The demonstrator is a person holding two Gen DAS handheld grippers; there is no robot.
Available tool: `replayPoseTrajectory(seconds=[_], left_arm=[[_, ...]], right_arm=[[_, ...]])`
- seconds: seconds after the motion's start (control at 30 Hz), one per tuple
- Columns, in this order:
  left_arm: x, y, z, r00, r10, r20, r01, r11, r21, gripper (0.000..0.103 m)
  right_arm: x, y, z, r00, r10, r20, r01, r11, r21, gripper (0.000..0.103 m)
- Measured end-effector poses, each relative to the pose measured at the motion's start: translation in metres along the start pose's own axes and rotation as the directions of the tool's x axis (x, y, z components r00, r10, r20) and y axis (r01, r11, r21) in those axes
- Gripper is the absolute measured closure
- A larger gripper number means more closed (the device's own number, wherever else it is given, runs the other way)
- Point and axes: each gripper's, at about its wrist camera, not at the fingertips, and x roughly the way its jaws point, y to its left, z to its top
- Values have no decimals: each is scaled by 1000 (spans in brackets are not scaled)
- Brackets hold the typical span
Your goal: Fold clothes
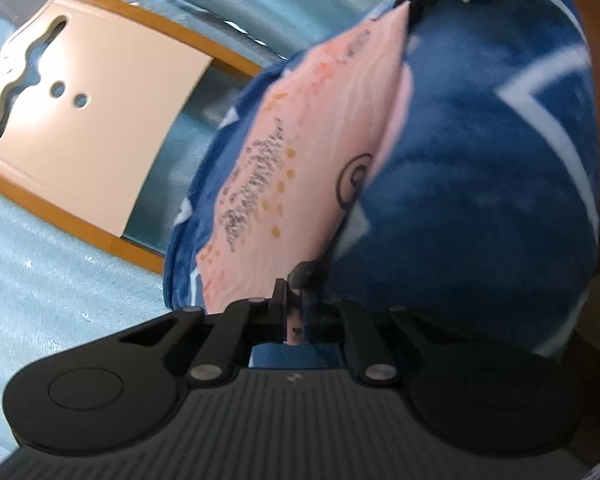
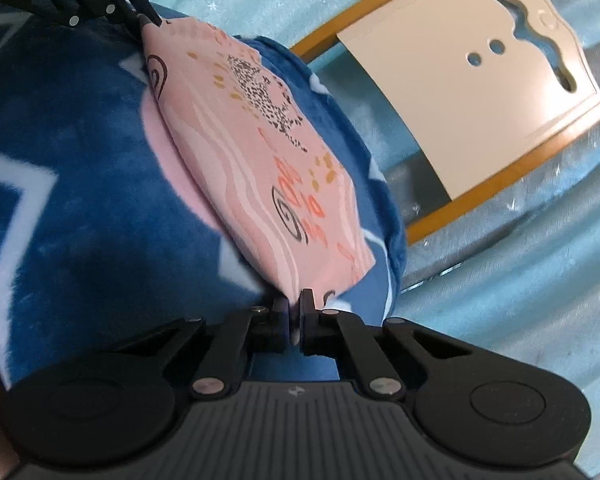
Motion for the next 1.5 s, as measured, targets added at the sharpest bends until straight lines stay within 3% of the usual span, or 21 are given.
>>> replayPoseTrajectory(seconds=[0.17,0.23,0.27,0.3,0.43,0.53,0.7,0.93,0.97,1.07,1.17,1.2,1.27,1.3,1.37,1.43,1.5], left_arm=[[-9,7,-4,999,-40,7,40,996,-84,93],[-17,15,-8,998,-60,13,62,990,-129,91],[-20,20,-13,998,-62,11,63,987,-147,90],[-23,24,-17,998,-64,10,64,984,-164,90],[-29,49,-24,1000,-13,14,16,973,-230,90],[-24,72,-16,999,31,36,-18,950,-312,89],[16,98,14,996,-4,88,38,920,-389,82],[90,102,19,986,-148,72,164,895,-415,82],[97,98,14,987,-149,56,159,900,-407,83],[108,98,-1,989,-137,53,147,890,-432,83],[105,113,-11,989,-137,53,144,850,-507,83],[103,119,-15,990,-128,52,136,836,-531,83],[99,135,-27,991,-124,58,133,777,-615,82],[101,141,-30,989,-135,56,139,749,-648,79],[107,151,-38,983,-170,64,165,695,-700,72],[115,153,-37,974,-219,51,192,691,-697,69],[118,152,-35,972,-227,54,200,691,-695,67]], right_arm=[[-5,2,-9,1000,22,-13,-21,998,59,101],[-9,-8,-12,999,27,-23,-24,993,119,91],[-11,-13,-15,1000,15,-24,-12,990,144,77],[-14,-18,-18,1000,2,-25,2,986,168,75],[-21,-45,-26,1000,-30,-5,30,956,293,75],[-17,-62,-19,999,-35,28,21,920,392,75],[20,-88,3,986,110,126,-164,794,586,75],[88,-98,36,936,285,207,-351,733,583,77],[99,-101,38,929,311,203,-369,711,599,84],[126,-113,37,916,348,201,-390,645,658,92],[129,-128,25,920,325,220,-379,589,714,97],[123,-133,19,928,296,229,-364,578,730,92],[113,-142,5,941,239,240,-335,550,765,82],[110,-148,-3,947,213,242,-319,526,788,73],[111,-157,-20,948,205,245,-314,462,830,69],[120,-162,-33,940,238,243,-322,398,859,69],[128,-163,-39,938,260,231,-317,365,875,66]])
